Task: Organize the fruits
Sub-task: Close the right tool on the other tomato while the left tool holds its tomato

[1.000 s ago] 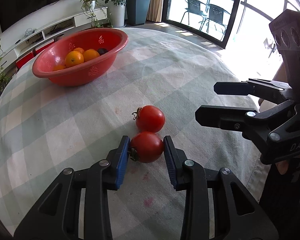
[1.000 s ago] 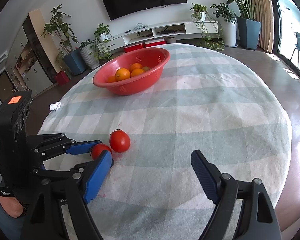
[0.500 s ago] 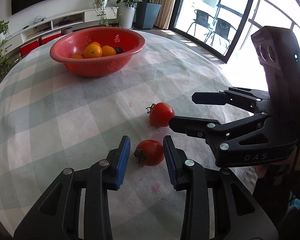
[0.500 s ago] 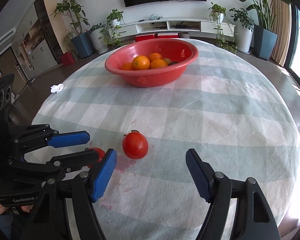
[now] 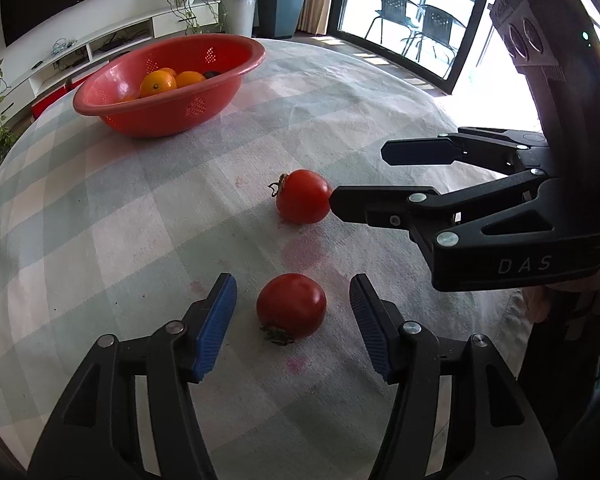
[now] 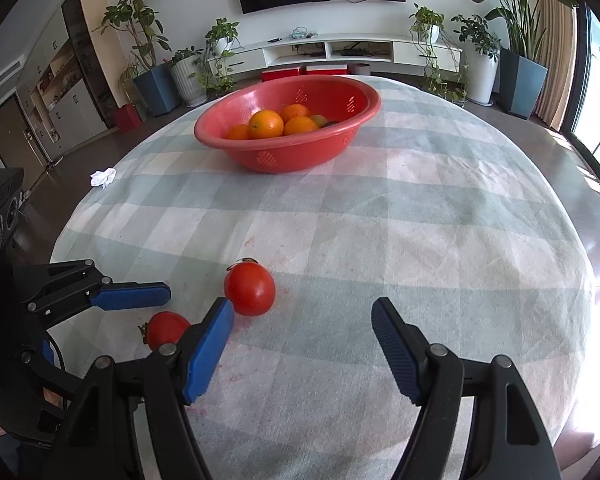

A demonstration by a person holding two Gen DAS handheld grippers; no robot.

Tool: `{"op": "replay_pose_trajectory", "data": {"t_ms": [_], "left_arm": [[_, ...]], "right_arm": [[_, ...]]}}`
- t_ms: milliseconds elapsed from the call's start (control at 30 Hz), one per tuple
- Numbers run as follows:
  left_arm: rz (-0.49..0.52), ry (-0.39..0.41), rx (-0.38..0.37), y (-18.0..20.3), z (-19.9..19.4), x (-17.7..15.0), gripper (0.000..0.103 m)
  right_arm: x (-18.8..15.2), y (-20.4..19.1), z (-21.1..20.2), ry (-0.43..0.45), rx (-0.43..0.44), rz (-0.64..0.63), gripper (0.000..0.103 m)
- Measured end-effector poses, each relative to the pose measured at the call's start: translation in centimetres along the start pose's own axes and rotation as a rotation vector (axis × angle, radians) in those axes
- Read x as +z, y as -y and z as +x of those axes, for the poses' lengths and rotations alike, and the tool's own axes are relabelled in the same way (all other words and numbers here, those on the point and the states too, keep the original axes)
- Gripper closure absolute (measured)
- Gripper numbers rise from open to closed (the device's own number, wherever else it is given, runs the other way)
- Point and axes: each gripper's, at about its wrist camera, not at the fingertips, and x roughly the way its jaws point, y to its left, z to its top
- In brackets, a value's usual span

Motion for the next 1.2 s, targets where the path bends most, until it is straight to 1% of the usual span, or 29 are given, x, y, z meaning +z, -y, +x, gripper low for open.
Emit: {"op": "replay_pose_trajectory", "data": {"t_ms": [67,133,400,467,500,800,1000,1067,1200], "left_arm": [[-0.002,-0.003,0.007,0.0,0.0,0.0,0.048],[-0.007,-0.004,0.002,-0.1,-0.1,0.0,0.053],[-0.014,-0.007,0.002,0.1,-0.4,-0.5,0.054],[-0.023,-0.004,0.001,0.1,-0.5,-0.7,0.070],[-0.027,-0.003,0.002,0.0,-0.6,-0.7,0.071],[-0.041,0.010,-0.001,-0.2,-0.8,-0.7,0.072],[-0.102,0.053,0.005,-1.8,-1.9,-0.5,0.072],[-0.120,0.064,0.011,-2.3,-2.2,-0.5,0.072],[-0.138,0.074,0.018,-2.8,-2.5,-0.6,0.072]], "right_arm": [[0.0,0.0,0.0,-0.001,0.002,0.002,0.028],[0.0,0.0,-0.1,0.000,0.005,0.000,0.028],[-0.1,0.0,-0.1,0.002,0.007,0.001,0.028],[-0.1,0.0,-0.1,0.002,0.007,-0.001,0.028],[0.0,0.0,-0.1,0.002,0.007,-0.002,0.028],[0.0,-0.6,-0.2,-0.003,0.002,-0.029,0.031],[0.6,-1.6,0.5,-0.009,-0.006,-0.083,0.034],[0.9,-1.9,1.0,-0.016,-0.008,-0.107,0.037],[1.4,-2.8,1.7,-0.025,0.009,-0.145,0.039]]}}
